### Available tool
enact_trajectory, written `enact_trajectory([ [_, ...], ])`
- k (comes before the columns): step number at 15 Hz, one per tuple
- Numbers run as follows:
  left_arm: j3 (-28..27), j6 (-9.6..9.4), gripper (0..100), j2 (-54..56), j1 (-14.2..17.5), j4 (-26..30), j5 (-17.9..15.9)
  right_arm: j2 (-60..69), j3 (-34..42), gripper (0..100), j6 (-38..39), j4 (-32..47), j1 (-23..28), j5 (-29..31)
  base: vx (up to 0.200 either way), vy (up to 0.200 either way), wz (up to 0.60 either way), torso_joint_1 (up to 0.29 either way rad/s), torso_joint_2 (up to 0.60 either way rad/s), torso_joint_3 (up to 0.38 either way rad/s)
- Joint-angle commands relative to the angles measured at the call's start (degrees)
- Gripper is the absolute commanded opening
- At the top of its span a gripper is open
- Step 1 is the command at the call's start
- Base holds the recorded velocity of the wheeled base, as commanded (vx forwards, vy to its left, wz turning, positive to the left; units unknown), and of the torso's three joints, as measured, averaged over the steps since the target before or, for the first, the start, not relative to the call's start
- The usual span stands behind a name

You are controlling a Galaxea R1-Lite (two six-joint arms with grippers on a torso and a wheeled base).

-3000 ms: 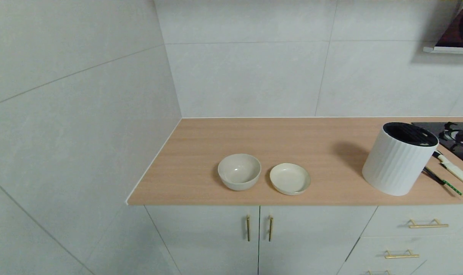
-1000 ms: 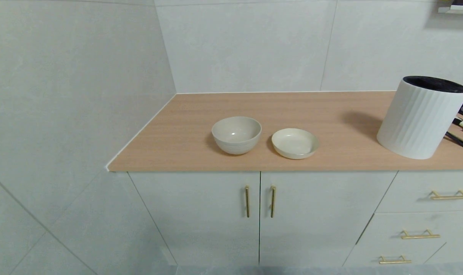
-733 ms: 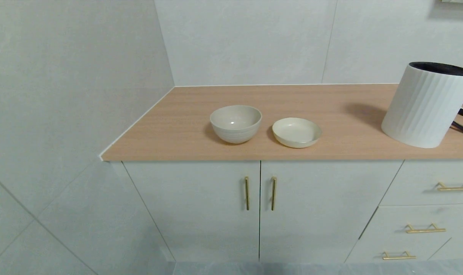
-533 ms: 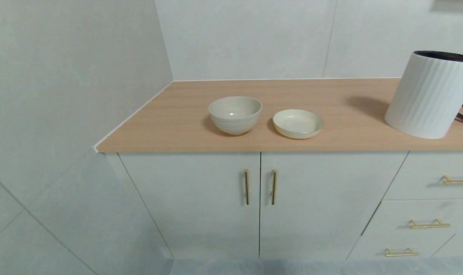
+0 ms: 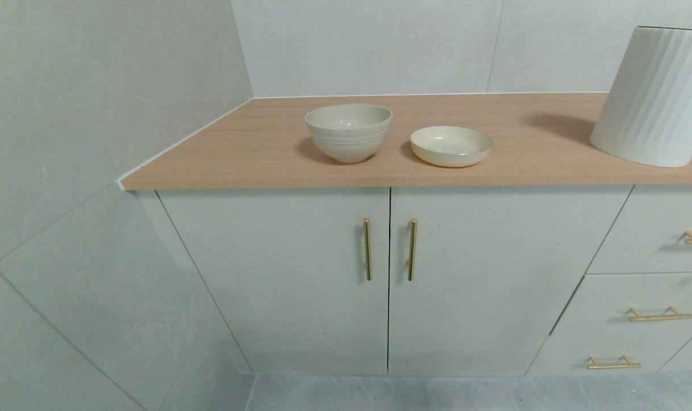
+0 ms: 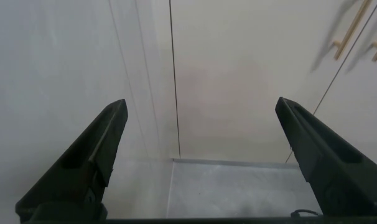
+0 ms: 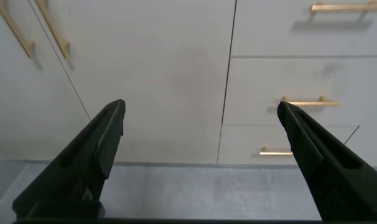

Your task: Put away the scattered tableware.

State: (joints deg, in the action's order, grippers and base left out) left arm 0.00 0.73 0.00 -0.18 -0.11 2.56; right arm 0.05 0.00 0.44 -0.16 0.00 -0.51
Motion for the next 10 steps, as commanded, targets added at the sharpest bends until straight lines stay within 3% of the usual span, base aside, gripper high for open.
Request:
enact_trajectory([
  [1,0.00,0.06,100,0.00,0.01,-0.07,-0.01,-0.05,0.00,100,0.00,-0.02,0.00,-0.02,0.000,0.000,0.00,-0.134,0.44,0.320],
  [4,0.00,0.06,100,0.00,0.01,0.02,0.08,-0.05,0.00,100,0.00,-0.02,0.00,-0.02,0.000,0.000,0.00,-0.092,0.35,0.251],
  [10,0.00,-0.03,100,0.00,0.01,-0.07,-0.01,-0.05,0.00,100,0.09,-0.02,0.00,-0.02,0.000,0.000,0.00,-0.008,0.03,0.021],
])
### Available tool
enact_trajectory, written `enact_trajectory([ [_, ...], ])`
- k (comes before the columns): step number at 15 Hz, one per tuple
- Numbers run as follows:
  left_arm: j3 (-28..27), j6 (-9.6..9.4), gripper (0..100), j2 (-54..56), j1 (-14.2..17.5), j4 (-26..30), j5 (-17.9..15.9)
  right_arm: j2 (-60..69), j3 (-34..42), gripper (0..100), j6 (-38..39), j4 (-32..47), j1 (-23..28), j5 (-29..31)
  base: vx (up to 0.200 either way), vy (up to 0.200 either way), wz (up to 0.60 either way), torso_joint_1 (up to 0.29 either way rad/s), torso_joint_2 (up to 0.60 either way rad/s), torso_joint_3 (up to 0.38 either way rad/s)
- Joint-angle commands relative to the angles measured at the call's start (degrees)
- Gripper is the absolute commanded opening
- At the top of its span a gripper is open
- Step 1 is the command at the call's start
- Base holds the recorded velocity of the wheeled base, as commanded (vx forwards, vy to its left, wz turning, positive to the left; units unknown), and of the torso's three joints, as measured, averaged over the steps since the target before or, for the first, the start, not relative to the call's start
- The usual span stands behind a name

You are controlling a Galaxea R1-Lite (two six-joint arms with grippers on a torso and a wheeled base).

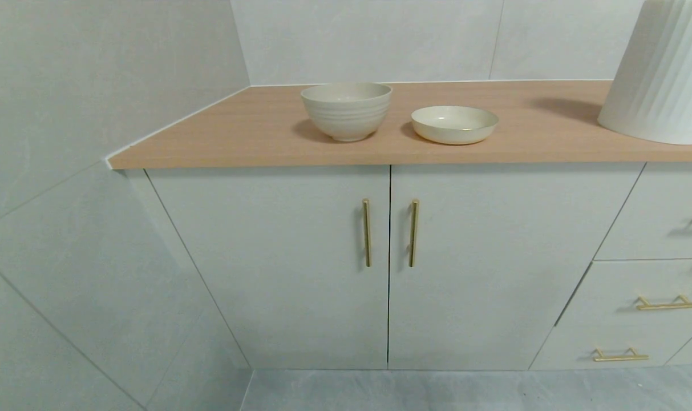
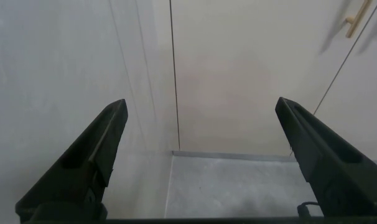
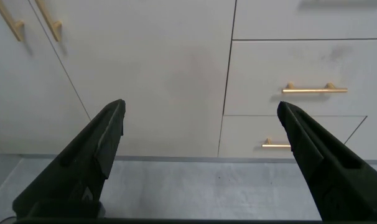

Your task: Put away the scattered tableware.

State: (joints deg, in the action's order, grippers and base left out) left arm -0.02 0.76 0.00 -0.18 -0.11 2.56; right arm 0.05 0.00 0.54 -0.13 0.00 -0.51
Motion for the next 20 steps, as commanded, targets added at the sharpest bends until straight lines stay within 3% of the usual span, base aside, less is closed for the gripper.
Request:
enact_trajectory([
  [1,0.02,-0.05,100,0.00,0.01,-0.07,-0.01,-0.05,0.00,100,-0.01,-0.04,0.00,-0.02,0.000,0.000,0.00,0.000,0.00,0.000],
  [5,0.02,-0.05,100,0.00,0.01,0.02,-0.01,-0.05,0.00,100,0.08,-0.04,0.00,-0.02,0.150,0.000,0.00,-0.005,0.00,0.003],
  [16,0.02,-0.05,100,0.00,0.01,0.02,-0.01,-0.05,-0.18,100,-0.18,-0.13,-0.09,-0.02,0.000,0.000,0.00,0.000,0.00,0.000],
  [18,0.02,-0.05,100,0.00,0.01,-0.07,-0.01,-2.60,-8.44,100,1.40,-0.39,-0.62,-3.79,0.000,0.000,0.00,0.000,0.00,0.000],
  [20,0.02,-0.05,100,0.00,0.01,-0.07,-0.01,-9.72,-8.35,100,1.49,-0.22,-1.49,-7.66,0.000,0.000,0.00,0.000,0.00,0.000],
])
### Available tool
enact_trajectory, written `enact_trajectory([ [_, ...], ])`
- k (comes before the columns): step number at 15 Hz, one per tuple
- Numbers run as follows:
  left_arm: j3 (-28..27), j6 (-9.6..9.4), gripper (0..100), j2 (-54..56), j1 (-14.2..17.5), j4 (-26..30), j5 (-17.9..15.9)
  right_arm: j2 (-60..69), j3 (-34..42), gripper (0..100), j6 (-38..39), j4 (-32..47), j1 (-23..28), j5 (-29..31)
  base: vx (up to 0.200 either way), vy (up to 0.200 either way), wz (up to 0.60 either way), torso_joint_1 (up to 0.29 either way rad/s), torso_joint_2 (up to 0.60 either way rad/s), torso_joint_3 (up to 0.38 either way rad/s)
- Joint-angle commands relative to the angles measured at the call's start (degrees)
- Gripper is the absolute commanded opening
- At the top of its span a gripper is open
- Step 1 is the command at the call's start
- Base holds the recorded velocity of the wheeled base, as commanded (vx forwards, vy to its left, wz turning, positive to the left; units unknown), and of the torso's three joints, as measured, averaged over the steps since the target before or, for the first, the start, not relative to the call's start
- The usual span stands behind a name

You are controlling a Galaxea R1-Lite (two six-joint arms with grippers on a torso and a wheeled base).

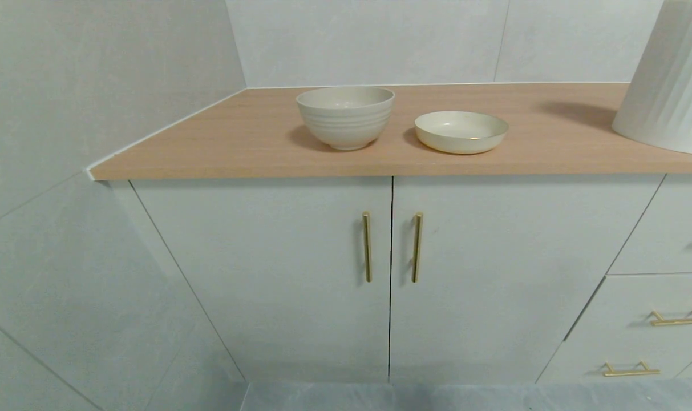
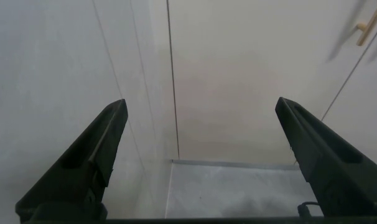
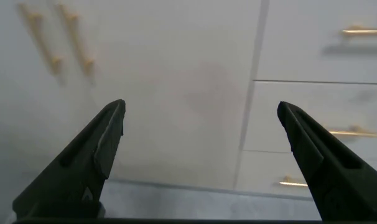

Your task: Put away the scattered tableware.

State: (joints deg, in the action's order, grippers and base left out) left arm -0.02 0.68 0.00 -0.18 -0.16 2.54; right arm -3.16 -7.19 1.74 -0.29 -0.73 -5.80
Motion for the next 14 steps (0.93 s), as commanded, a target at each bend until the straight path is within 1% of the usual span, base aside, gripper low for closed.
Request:
enact_trajectory([
  [1,0.02,0.02,100,0.00,0.01,-0.02,0.01,-9.67,-1.51,100,0.28,-0.06,-1.11,-4.30,0.000,0.000,0.00,0.000,0.00,0.000],
  [3,0.02,0.11,100,0.00,0.01,-0.02,0.01,-17.06,-1.86,100,0.37,-0.50,-1.55,-8.35,0.000,0.000,0.00,0.000,0.00,0.000],
  [5,0.02,0.02,100,0.00,0.01,-0.02,0.01,-23.65,-3.27,100,0.37,-0.50,-1.73,-8.79,0.000,0.000,0.00,0.000,0.00,0.000],
  [6,0.02,0.02,100,0.00,0.01,-0.02,0.01,-24.35,-3.44,100,0.28,-0.50,-1.73,-8.79,0.000,0.000,0.00,0.000,0.00,0.000],
  [7,0.02,0.02,100,0.00,0.01,-0.02,0.01,-29.27,-5.64,100,0.28,-0.59,-3.14,-9.14,0.000,0.000,0.00,0.000,0.00,0.000],
  [8,0.02,0.02,100,0.00,0.01,0.07,0.01,-33.41,-7.40,100,0.45,-0.59,-5.77,-9.84,0.000,0.000,0.00,0.000,0.00,0.000],
  [9,0.02,0.02,100,0.00,0.01,-0.02,0.01,-35.69,-8.10,100,0.45,-0.67,-7.35,-9.93,0.000,0.000,0.00,0.000,0.00,0.000],
  [10,0.02,0.02,100,0.00,0.01,0.07,0.01,-40.61,-9.86,100,0.54,-2.08,-10.52,-9.93,0.000,0.000,0.00,0.000,0.00,0.000],
  [11,0.02,0.02,100,0.00,0.01,-0.02,0.01,-44.13,-10.91,100,0.63,-4.72,-12.63,-9.93,0.000,0.000,0.00,0.000,0.00,0.000],
  [12,0.02,0.02,100,0.00,0.01,-0.02,0.01,-47.20,-11.53,100,0.72,-7.53,-13.77,-9.84,0.000,0.000,0.00,0.000,0.00,0.000],
  [14,0.02,0.02,100,0.00,0.01,0.07,0.01,-54.15,-11.79,100,0.72,-13.77,-14.47,-9.84,0.000,0.000,0.00,0.000,0.00,0.000],
])
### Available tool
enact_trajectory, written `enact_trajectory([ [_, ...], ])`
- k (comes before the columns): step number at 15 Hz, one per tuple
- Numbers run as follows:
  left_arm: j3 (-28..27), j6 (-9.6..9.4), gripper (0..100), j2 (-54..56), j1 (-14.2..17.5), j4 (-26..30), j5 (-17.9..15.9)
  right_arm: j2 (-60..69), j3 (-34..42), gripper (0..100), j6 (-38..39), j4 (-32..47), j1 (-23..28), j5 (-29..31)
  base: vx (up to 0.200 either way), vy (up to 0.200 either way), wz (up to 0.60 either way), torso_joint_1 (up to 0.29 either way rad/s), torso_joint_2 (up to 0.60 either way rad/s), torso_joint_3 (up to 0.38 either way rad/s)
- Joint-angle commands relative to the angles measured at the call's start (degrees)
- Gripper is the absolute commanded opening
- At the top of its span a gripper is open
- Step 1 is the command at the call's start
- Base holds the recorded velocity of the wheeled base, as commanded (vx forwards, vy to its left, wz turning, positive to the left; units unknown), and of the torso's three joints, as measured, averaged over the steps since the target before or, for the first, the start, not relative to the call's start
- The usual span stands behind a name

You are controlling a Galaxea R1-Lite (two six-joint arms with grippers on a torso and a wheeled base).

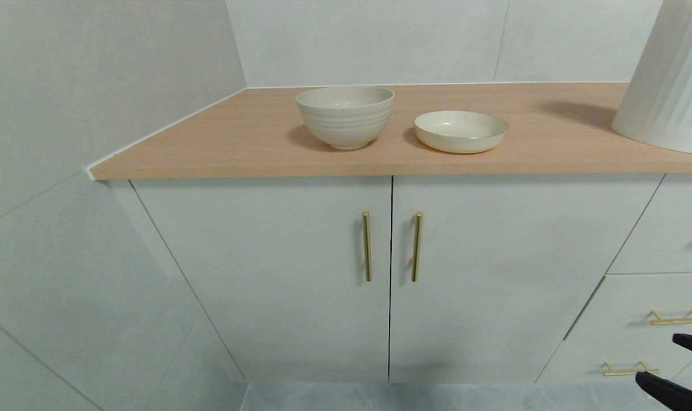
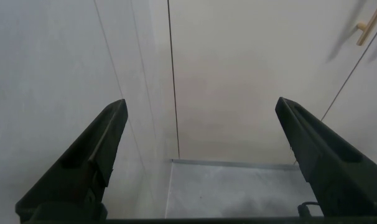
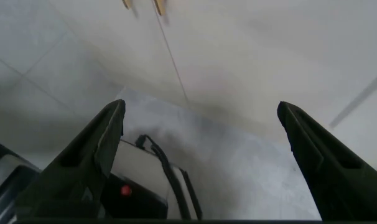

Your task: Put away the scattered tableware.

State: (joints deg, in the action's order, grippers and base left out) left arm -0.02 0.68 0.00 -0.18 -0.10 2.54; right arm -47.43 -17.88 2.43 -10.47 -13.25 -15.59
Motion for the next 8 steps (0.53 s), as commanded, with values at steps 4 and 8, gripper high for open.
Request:
enact_trajectory([
  [4,0.02,-0.07,100,0.00,0.01,-0.08,0.01,-24.99,-1.19,100,0.21,-17.83,-4.77,-0.05,0.000,0.000,0.00,0.000,0.00,0.000],
  [8,0.02,-0.07,100,0.00,0.01,-0.08,0.01,-38.00,-6.29,100,2.76,-30.66,-9.60,0.30,0.000,0.000,0.00,0.000,0.00,0.000],
])
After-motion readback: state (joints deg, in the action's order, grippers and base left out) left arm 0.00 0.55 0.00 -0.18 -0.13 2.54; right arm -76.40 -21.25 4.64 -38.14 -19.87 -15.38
